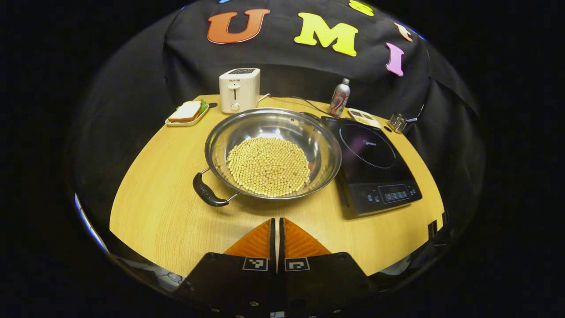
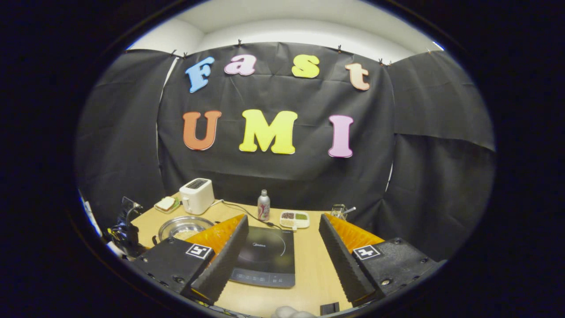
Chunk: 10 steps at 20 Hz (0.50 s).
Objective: First push the handle of the pot to place it horizontally, then grasp the pot with both hands and set it on the induction cooktop.
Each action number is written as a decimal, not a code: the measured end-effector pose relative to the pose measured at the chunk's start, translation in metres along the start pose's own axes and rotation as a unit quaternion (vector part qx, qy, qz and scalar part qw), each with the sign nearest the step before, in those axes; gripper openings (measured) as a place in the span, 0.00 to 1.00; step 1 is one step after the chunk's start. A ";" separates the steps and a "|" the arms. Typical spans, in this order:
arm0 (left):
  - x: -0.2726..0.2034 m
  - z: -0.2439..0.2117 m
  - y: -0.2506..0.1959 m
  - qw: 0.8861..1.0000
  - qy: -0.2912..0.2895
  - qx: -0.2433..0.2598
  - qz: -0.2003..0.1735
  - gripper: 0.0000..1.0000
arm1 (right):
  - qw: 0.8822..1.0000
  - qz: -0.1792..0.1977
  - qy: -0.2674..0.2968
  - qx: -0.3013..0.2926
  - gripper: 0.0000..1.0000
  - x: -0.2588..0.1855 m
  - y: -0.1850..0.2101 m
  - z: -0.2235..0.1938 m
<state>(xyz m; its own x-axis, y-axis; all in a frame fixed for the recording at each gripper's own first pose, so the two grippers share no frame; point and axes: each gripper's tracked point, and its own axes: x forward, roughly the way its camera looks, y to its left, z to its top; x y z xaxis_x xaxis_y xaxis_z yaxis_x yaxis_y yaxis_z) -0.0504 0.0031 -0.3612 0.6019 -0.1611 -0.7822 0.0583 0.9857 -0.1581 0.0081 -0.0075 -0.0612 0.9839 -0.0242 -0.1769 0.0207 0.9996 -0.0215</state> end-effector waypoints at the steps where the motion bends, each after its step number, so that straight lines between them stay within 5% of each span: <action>1: 0.007 -0.006 0.004 1.000 0.013 0.004 0.004 0.00 | 1.000 -0.003 0.002 0.000 1.00 0.001 -0.002 0.000; 6: 0.027 -0.008 0.020 0.999 0.043 0.004 0.015 0.00 | 1.000 -0.011 0.006 0.001 1.00 0.009 -0.004 0.000; 7: 0.031 -0.006 0.023 0.999 0.045 0.010 0.016 0.10 | 1.000 -0.010 0.007 0.000 1.00 0.010 -0.002 -0.001; 8: 0.034 -0.006 0.026 0.998 0.050 0.014 0.019 0.10 | 1.000 -0.009 0.008 -0.001 1.00 0.013 0.000 -0.002; 9: 0.037 -0.004 0.029 0.998 0.053 0.016 0.021 0.00 | 1.000 -0.009 0.010 -0.002 1.00 0.014 0.002 -0.002; 10: 0.039 -0.003 0.030 0.998 0.054 0.017 0.022 0.10 | 1.000 -0.009 0.011 -0.001 1.00 0.014 0.004 -0.004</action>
<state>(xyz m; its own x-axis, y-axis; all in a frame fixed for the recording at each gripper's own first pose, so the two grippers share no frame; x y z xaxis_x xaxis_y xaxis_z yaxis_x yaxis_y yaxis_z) -0.0276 0.0267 -0.3983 0.5149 -0.1195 -0.8489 0.0617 0.9928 -0.1024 0.0212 -0.0044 -0.0675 0.9793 -0.0423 -0.1978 0.0376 0.9989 -0.0275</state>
